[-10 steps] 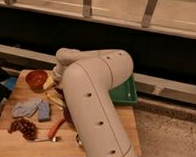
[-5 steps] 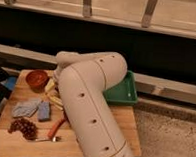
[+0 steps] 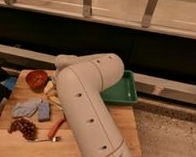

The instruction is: Place brush in table surface

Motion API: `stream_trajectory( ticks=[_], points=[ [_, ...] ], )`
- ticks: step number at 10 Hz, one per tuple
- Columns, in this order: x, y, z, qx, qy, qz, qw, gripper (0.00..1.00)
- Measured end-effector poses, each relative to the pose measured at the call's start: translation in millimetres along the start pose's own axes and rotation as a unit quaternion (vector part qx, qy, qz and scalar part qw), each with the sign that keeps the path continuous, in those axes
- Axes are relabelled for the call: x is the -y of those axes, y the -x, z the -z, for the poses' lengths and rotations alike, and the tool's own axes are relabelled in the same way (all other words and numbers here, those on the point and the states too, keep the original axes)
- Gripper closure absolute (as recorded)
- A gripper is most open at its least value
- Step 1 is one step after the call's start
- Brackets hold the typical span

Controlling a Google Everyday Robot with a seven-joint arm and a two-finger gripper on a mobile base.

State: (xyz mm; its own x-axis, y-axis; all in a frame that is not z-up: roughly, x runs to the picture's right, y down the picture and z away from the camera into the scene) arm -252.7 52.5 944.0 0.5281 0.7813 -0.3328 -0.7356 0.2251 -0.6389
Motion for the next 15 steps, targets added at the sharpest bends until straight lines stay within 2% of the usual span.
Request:
stream_trajectory(
  ticks=[1,3,5,7,8,10,13,15],
  points=[
    [-0.5,1.2,-6.3,0.004,0.007,-0.007,0.9999,0.30],
    [2.4,0.4,-4.0,0.004,0.004,-0.003,1.0000,0.48],
    [2.6,-2.3,-0.8,0.000,0.005,-0.005,1.0000,0.71],
    [0.0,-3.0,-2.9,-0.002,0.008,-0.005,1.0000,0.91],
    [0.8,-2.1,-8.1,0.001,0.012,-0.009,0.9999,0.98],
    [1.5,-0.9,-18.7,0.005,0.016,-0.009,0.9998,1.00],
    [-0.8,-2.3,-15.7,0.002,0.018,-0.008,0.9998,1.00],
    [-4.6,-2.1,-6.6,0.010,0.010,0.001,0.9999,1.00]
  ],
)
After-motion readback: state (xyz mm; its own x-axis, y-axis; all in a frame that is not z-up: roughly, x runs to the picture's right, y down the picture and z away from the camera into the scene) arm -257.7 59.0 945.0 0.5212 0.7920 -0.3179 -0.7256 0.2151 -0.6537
